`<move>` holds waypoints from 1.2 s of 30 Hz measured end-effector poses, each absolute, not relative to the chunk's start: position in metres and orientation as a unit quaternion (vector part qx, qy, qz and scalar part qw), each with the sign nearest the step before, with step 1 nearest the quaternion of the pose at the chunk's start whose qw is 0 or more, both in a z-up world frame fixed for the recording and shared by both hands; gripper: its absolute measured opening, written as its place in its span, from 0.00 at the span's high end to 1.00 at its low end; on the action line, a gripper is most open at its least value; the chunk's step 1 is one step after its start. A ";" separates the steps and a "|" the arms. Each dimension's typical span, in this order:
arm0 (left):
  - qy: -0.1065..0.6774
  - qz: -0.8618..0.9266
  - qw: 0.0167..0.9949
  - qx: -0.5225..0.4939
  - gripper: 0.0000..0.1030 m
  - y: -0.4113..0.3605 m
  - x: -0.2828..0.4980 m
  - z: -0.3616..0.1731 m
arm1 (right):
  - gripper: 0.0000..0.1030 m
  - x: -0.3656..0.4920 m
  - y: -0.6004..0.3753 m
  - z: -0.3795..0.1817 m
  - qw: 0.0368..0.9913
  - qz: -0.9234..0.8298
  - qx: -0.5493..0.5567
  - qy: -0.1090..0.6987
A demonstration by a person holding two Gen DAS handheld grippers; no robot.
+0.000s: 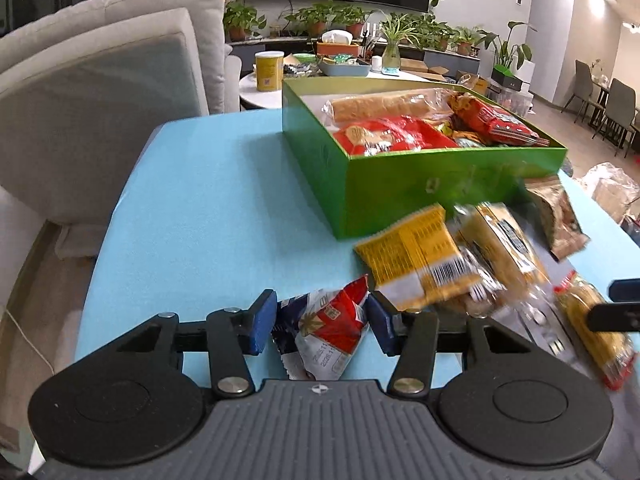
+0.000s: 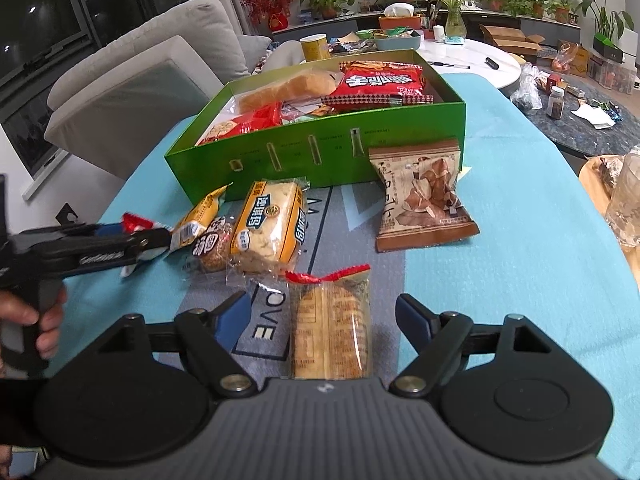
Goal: Organize snacks
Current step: 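Grasp the clear-bagged bread roll with the right gripper while the left gripper grasps a red-and-white wrapper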
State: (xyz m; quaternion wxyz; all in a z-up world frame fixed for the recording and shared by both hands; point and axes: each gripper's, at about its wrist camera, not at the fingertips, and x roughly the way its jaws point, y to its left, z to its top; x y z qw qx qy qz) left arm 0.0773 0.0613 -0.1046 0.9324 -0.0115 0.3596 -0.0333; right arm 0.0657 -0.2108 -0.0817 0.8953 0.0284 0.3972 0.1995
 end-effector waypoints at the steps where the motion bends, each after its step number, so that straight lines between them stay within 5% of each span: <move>1: 0.359 -0.038 0.932 -0.008 0.54 0.060 0.073 -0.104 | 0.27 0.065 -0.211 -0.082 0.895 0.200 0.029 0.398; 18: 0.341 -0.061 0.937 0.050 0.28 0.048 0.052 -0.106 | 0.26 0.057 -0.210 -0.087 0.893 0.200 0.019 0.402; 20: 0.347 -0.059 0.934 0.060 0.28 0.047 0.052 -0.111 | 0.26 0.058 -0.209 -0.090 0.893 0.198 0.013 0.404; 24: 0.353 -0.058 0.933 0.047 0.55 0.050 0.053 -0.114 | 0.26 0.059 -0.210 -0.094 0.891 0.194 0.017 0.411; 36: 0.347 -0.061 0.935 0.032 0.58 0.047 0.042 -0.103 | 0.27 0.055 -0.207 -0.090 0.894 0.201 -0.007 0.401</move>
